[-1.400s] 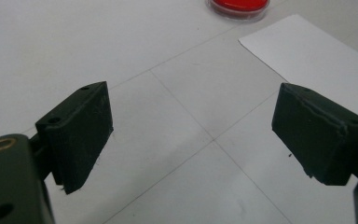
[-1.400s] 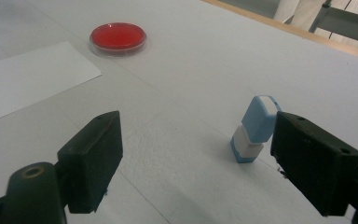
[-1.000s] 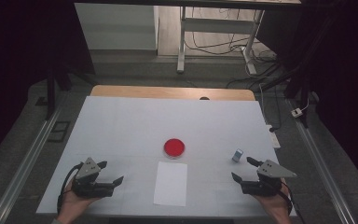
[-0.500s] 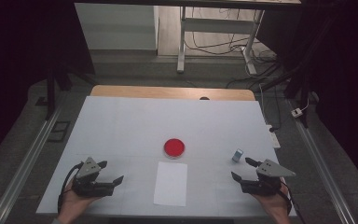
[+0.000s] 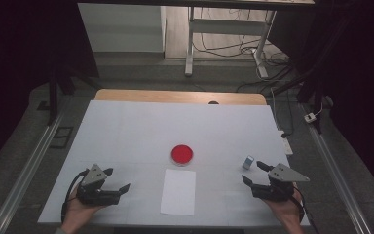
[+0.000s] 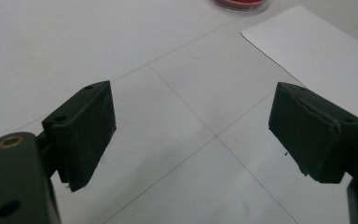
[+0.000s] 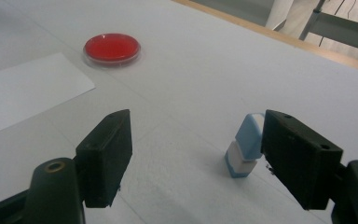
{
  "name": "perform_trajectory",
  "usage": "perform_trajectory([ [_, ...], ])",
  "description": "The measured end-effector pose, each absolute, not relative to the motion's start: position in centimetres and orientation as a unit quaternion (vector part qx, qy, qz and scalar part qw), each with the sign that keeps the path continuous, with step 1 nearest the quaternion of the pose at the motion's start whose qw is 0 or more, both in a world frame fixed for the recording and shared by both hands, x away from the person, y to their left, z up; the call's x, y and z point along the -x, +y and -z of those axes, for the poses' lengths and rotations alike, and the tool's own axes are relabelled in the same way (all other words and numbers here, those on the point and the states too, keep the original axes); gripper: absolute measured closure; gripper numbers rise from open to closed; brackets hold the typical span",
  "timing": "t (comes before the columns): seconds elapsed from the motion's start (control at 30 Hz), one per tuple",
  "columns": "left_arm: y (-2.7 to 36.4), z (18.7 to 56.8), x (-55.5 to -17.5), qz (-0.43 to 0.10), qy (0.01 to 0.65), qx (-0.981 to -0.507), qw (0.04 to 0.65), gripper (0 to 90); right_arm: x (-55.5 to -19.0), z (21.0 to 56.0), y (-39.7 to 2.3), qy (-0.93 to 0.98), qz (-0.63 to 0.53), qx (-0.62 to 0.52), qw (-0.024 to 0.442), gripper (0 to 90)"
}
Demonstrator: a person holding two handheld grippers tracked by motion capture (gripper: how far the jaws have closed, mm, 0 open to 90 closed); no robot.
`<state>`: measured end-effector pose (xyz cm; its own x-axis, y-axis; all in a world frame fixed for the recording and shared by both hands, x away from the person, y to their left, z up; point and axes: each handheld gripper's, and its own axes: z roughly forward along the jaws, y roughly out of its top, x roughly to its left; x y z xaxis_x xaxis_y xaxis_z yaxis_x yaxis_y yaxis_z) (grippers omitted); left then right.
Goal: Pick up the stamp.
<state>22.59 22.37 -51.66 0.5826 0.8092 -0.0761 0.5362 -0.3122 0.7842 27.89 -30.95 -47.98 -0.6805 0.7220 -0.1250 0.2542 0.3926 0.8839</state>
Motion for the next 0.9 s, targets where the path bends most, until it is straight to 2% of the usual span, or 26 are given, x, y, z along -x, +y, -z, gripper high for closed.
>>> perform_trajectory([
  [0.23,22.3,51.8,-22.7,-0.167,0.423,-0.795,0.4,15.1,-28.5,47.0,-30.7,0.792,-0.455,-0.306,0.267,25.8],
  [0.63,22.1,51.9,-22.9,-0.167,0.421,-0.798,0.397,15.2,-31.2,43.9,-30.5,0.793,-0.448,-0.329,0.251,26.7],
  [0.9,22.1,51.9,-22.9,-0.168,0.418,-0.799,0.398,15.4,-33.2,43.9,-30.8,0.791,-0.445,-0.342,0.244,27.2],
])
